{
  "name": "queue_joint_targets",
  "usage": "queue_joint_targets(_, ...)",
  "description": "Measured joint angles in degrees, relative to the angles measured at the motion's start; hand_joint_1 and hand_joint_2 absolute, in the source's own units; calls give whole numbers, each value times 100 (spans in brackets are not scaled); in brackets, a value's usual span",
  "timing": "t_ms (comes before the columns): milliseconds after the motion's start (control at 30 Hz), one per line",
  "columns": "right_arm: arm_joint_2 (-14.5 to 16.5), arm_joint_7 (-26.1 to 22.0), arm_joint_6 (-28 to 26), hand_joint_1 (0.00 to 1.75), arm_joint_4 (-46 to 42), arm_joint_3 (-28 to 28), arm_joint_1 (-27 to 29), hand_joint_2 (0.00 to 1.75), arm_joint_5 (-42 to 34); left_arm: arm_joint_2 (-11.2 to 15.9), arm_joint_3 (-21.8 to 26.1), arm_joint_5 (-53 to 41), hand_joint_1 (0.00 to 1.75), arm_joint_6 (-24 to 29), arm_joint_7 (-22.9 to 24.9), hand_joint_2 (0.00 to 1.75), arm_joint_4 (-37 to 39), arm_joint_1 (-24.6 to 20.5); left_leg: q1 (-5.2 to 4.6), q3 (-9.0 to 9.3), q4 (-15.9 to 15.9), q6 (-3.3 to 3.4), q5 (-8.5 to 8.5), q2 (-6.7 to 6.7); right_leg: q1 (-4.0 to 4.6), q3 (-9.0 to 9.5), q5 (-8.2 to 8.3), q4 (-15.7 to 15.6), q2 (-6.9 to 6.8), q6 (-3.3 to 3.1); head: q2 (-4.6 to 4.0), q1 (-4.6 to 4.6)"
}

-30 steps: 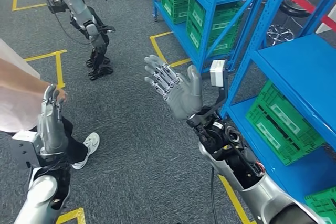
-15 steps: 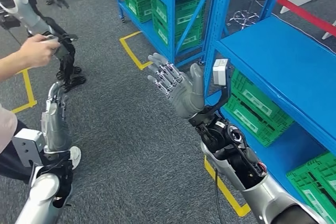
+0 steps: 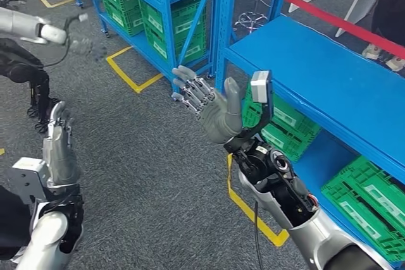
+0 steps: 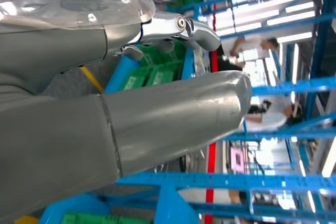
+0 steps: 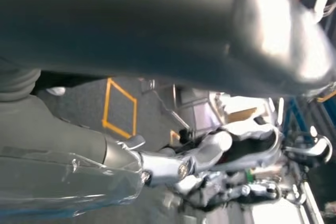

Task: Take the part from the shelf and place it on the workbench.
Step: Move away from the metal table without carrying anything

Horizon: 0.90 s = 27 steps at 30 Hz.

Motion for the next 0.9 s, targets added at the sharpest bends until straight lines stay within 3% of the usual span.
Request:
queue_joint_targets(67,0,2,-1,0,4,6,17,0,-7,0,0,0,0,0,1,0,-1,14,-14,10,3,16,-17,124,-39,-356,-304,774,-132,46,0,42)
queue_joint_targets(100,0,3,-1,0,8,8,31,0,-16,0,0,0,0,1,2,0,-1,22,-15,14,5,13,-26,186,-58,-440,-325,944,-151,64,0,55)
queue_joint_targets(133,0,2,-2,0,11,9,40,0,-30,0,0,0,0,4,2,0,-1,29,-14,23,7,2,-39,246,-75,-403,-231,869,-172,78,0,79)
queue_joint_targets(167,0,1,-3,0,14,9,44,0,-46,0,0,0,0,9,1,0,-1,34,-11,41,11,-15,-58,305,-88,-249,-48,566,-212,85,0,107)
queue_joint_targets(233,0,-4,-1,0,16,10,43,0,-72,1,0,1,0,26,-4,0,-1,37,-19,84,24,-69,-106,418,-65,183,280,-273,-434,82,0,164)
queue_joint_targets(300,0,-12,9,0,20,20,35,0,-79,2,0,2,0,41,-13,0,-1,42,-49,100,39,-123,-137,521,-9,406,352,-700,-600,10,0,178)
queue_joint_targets(333,0,-16,13,0,25,23,35,0,-77,2,0,3,0,45,-19,0,-1,47,-62,99,42,-144,-143,578,21,419,335,-723,-591,-37,0,161)
queue_joint_targets(400,1,-33,24,0,30,29,41,0,-68,2,0,8,0,48,-29,0,-1,57,-43,112,68,-202,-185,639,26,419,350,-743,-442,-132,0,121)
queue_joint_targets(467,1,-56,37,0,33,34,21,0,-62,1,0,18,0,48,-52,0,-2,57,-9,-18,386,-251,-390,411,15,436,374,-772,-300,-208,0,84)
queue_joint_targets(533,2,-72,44,0,43,39,2,0,-61,8,3,33,0,46,-75,0,-2,74,3,-403,1127,-261,-717,127,11,434,384,-779,-173,-258,0,8)
queue_joint_targets(567,2,-74,44,0,55,43,2,0,-61,11,8,39,0,45,-82,0,0,92,1,-620,1500,-259,-830,76,18,433,385,-778,-102,-273,0,-27)
queue_joint_targets(600,2,-75,44,0,68,47,6,0,-61,16,14,44,0,43,-89,0,2,112,-1,-772,1722,-253,-849,53,26,434,385,-776,-26,-281,0,-51)
queue_joint_targets(633,2,-76,43,0,79,51,9,0,-61,17,22,46,0,39,-94,0,3,125,-3,-825,1734,-241,-760,36,33,436,385,-774,54,-282,0,-68)
queue_joint_targets(700,2,-77,39,0,89,57,12,0,-61,17,38,48,0,29,-100,0,4,128,-4,-617,1143,-191,-344,-65,37,445,385,-766,210,-281,0,-88)
queue_joint_targets(767,3,-77,28,0,87,61,10,0,-61,17,51,50,0,17,-102,0,3,119,2,-303,405,-139,-35,-296,40,429,381,-753,342,-262,0,-100)
queue_joint_targets(833,3,-72,5,0,81,65,14,0,-61,15,57,57,0,4,-107,0,2,117,-10,-181,129,-118,6,-381,21,394,387,-749,460,-209,0,-103)
queue_joint_targets(900,2,-68,-22,0,71,67,24,0,-61,13,59,64,0,-6,-112,0,0,111,-10,-143,76,-89,18,-256,-2,366,389,-750,510,-141,0,-100)
